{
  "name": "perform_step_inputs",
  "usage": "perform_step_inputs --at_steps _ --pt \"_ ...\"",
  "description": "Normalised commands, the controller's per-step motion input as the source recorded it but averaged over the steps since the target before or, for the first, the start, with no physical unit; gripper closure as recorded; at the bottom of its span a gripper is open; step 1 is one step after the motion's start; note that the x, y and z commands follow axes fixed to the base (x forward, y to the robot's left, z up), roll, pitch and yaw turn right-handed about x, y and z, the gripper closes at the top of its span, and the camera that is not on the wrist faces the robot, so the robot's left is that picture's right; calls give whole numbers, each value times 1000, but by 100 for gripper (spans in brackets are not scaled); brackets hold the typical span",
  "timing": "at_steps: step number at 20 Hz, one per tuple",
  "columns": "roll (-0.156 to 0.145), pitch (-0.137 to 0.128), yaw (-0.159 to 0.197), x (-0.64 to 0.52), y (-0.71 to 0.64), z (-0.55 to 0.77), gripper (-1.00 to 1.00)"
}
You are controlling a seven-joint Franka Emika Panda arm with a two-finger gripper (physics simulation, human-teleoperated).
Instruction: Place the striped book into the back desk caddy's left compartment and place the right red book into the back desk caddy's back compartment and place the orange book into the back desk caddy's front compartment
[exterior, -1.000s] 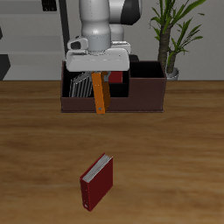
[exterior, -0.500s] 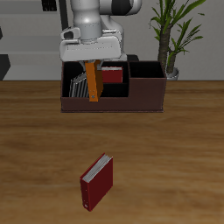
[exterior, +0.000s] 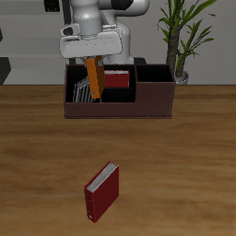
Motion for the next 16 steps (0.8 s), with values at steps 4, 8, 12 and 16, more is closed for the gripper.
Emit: perform_step_inputs --at_steps 4,8,12,16 --pt "37 -15 -17 -411 -59 152 100" --pt "31 -17 -14 -391 -80 70 100" --pt "15 6 10 -107 7 23 100" --pt "9 -2 73 -157 3 16 100"
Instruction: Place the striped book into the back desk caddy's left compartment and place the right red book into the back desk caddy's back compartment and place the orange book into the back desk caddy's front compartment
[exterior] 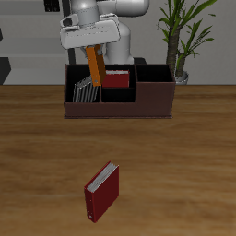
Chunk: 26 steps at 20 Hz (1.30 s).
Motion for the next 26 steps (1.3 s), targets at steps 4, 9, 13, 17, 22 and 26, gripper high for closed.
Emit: perform_step_inputs --at_steps 4,9,13,17,22,26 --pt "-4 15 166 -55 102 -5 100" --pt "-16 49 193 92 173 36 100" --pt "-3 19 144 46 119 27 100" --pt "10 19 240 -4 161 24 100" --pt "-12 29 207 47 89 -2 100" --pt "-28 -4 164 7 44 -5 100"
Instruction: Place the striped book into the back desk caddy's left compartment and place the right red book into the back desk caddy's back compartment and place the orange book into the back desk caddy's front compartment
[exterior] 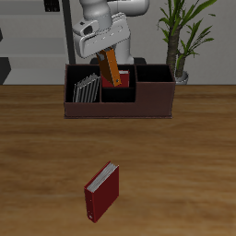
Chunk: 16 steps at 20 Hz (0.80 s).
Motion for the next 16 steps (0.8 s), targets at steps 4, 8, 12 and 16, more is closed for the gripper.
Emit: perform_step_inputs --at_steps 4,8,12,16 --pt "-19 3 187 65 17 -19 100" --pt "-14 6 114 11 -24 40 100" --pt "-47 -71 148 46 41 101 100" --pt "-7 -23 203 18 162 -43 100"
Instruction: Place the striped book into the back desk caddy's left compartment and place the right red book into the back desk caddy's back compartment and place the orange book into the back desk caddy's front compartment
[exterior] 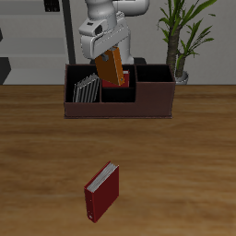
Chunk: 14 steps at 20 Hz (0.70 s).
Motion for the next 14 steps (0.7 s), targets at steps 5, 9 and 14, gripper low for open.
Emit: perform_step_inputs --at_steps 5,9,14 --pt "17 14 148 -9 55 -90 100" --pt "-17 3 168 33 -61 -122 100" --pt "-3 46 118 18 -86 -110 100"
